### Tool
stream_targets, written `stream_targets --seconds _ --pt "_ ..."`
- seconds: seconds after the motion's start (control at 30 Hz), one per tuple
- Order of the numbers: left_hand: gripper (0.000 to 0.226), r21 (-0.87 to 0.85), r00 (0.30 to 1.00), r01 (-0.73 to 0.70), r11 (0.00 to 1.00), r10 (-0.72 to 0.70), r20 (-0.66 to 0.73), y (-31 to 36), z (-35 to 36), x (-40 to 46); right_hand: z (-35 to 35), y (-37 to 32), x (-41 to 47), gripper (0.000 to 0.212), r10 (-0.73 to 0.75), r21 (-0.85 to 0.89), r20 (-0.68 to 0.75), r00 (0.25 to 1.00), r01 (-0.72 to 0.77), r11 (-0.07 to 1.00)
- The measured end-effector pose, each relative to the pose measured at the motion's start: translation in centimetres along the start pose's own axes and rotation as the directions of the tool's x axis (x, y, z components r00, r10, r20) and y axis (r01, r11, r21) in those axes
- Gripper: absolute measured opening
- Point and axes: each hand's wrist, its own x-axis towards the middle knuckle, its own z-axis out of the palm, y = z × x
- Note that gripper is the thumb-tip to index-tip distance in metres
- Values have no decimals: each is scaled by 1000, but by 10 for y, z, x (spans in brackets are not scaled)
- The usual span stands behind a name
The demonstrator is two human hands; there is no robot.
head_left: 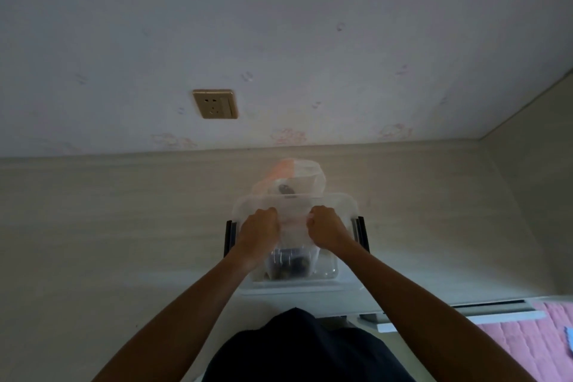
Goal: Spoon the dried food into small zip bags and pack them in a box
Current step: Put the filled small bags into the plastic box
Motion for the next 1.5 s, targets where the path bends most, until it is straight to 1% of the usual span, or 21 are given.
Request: stream_targets --seconds 0.07,0.17,0.23,0.33,0.43,0.47,0.53,0.6,0.63,0.7,0.73,0.77,0.83,0.9,0.93,0.97,1.07,1.23,1.3,1.37,1.5 --pt "22 25 1000 22 999 -22 -4 4 4 -1 4 4 5 13 40 8 27 999 -40 999" --pt "22 49 998 58 997 -56 -30 10 6 -3 8 11 9 7 105 101 40 994 -108 989" --pt "20 76 997 77 994 -74 -38 11 6 -5 9 13 8 6 112 108 38 993 -115 988" --pt "17 127 996 66 990 -58 -71 9 -3 -7 1 11 -2 26 37 63 24 999 -38 997" --pt "30 188 986 85 979 -55 -157 7 -22 -12 -18 14 -19 41 -123 -67 -69 990 118 991" --pt "32 178 979 81 981 -45 -198 5 -30 -16 -25 16 -27 45 -185 -91 -110 977 175 980" --pt "33 90 955 46 995 -17 -295 1 -47 -27 -43 22 -44 51 -299 -70 -200 933 291 954" --pt "32 10 921 30 1000 -23 -388 -5 -61 -39 -60 32 -59 52 -361 -51 -281 889 361 931" --pt "33 -20 902 37 999 -43 -429 -9 -66 -45 -66 39 -64 52 -355 -42 -317 880 361 932" --pt "37 -125 879 98 987 -145 -455 -18 -69 -55 -73 53 -70 54 -269 22 -360 893 296 955" --pt "40 -214 879 144 966 -224 -422 -22 -69 -59 -73 59 -71 57 -199 80 -358 912 242 967" --pt "41 -304 883 205 931 -309 -353 -26 -66 -62 -70 65 -72 59 -121 152 -333 935 180 972" --pt "43 -438 884 335 834 -439 -159 -32 -58 -68 -61 75 -71 62 25 325 -207 978 44 945" --pt "50 -585 857 437 683 -514 41 -34 -51 -74 -49 81 -72 57 109 490 -62 992 -65 870" --pt "50 -640 843 461 615 -528 101 -35 -49 -77 -43 84 -73 52 120 541 -24 992 -88 836" --pt "47 -669 844 459 584 -523 122 -36 -47 -80 -38 86 -73 47 122 571 -16 992 -91 816" --pt "29 -669 871 419 614 -479 105 -43 -45 -81 -30 88 -72 36 130 602 -52 990 -73 795" --pt "20 -727 889 385 569 -441 124 -45 -47 -74 -34 88 -79 23 145 617 -81 986 -65 785" --pt "16 -725 921 337 601 -371 120 -38 -47 -62 -43 95 -93 15 197 651 -137 971 -62 757" --pt "16 -752 931 293 590 -354 86 -33 -52 -55 -53 94 -104 13 184 652 -170 968 -30 757" --pt "14 -732 977 206 649 -178 117 6 -46 -32 -65 120 -146 12 289 732 -239 927 -23 681"
